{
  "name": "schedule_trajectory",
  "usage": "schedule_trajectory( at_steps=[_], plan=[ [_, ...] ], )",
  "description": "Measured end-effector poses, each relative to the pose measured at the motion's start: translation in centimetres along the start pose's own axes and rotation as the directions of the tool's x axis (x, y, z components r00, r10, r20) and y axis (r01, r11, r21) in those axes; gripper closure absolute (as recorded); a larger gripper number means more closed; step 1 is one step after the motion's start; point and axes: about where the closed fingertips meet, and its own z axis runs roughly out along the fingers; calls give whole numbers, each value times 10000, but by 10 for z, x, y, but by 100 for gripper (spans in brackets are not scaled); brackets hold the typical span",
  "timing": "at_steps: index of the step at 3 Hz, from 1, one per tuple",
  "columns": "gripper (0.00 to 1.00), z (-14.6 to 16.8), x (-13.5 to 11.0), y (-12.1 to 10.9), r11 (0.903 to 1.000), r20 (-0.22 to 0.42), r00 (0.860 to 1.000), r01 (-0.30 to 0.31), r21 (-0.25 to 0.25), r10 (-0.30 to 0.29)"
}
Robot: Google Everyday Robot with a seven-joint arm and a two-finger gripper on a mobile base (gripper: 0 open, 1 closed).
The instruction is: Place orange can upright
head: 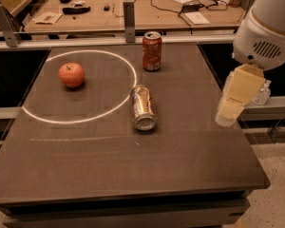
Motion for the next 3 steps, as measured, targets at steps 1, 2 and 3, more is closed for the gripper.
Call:
schedule_trajectory(
  at_steps=[1,2,3],
  plan=[
    [0,10,-3,1,9849,193,9848,-1724,-177,1727],
    [0,16,-7,7,9553,791,9523,-2958,6,2948],
    [0,20,-18,8,9322,1498,9269,-3563,634,3441]
  ],
)
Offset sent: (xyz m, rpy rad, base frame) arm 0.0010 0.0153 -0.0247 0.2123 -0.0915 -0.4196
